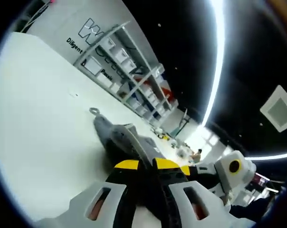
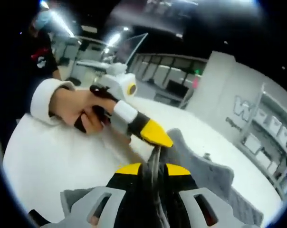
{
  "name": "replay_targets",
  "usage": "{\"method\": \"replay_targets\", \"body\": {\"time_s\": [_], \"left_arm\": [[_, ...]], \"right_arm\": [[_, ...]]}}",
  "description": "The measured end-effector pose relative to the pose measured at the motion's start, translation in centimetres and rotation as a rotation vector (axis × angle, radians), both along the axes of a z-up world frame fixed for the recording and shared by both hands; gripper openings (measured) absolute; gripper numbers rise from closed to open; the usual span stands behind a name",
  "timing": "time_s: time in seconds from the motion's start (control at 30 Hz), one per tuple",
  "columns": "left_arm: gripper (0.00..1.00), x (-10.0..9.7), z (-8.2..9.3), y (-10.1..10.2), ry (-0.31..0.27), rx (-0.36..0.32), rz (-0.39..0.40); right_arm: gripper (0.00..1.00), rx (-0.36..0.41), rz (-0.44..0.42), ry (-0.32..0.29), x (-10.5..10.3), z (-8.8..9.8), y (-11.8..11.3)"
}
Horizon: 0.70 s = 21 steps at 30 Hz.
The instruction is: Open the folded towel by lifting each exposed corner and separating the folded layers until the towel lies flat within the target outline without major curled edges
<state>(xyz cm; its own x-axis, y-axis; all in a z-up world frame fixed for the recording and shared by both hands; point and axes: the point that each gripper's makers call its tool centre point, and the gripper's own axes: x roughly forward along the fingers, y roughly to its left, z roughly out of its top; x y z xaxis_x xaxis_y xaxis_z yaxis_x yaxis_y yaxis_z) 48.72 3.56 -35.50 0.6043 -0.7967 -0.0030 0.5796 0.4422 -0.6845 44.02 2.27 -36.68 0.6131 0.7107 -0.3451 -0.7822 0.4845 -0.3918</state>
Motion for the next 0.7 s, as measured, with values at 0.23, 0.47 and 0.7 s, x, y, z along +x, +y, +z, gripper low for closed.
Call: {"method": "replay_targets", "body": {"time_s": [0.23, 0.47, 0.7], "left_arm": [[0.08, 0.8, 0.2, 0.7, 0.001, 0.0, 0.003], [0.07, 0.5, 0.2, 0.5, 0.001, 0.001, 0.0], [0.07, 0.8, 0.2, 0.8, 0.003, 0.005, -0.001]], "right_arm": [[0.09, -0.007, 0.015, 0.019, -0.7, -0.5, 0.4], [0.01, 0.013, 0.046, 0.037, -1.7, -0.3, 1.1], [0.0, -0.002, 0.056, 0.04, -2.2, -0.8, 1.5]]}}
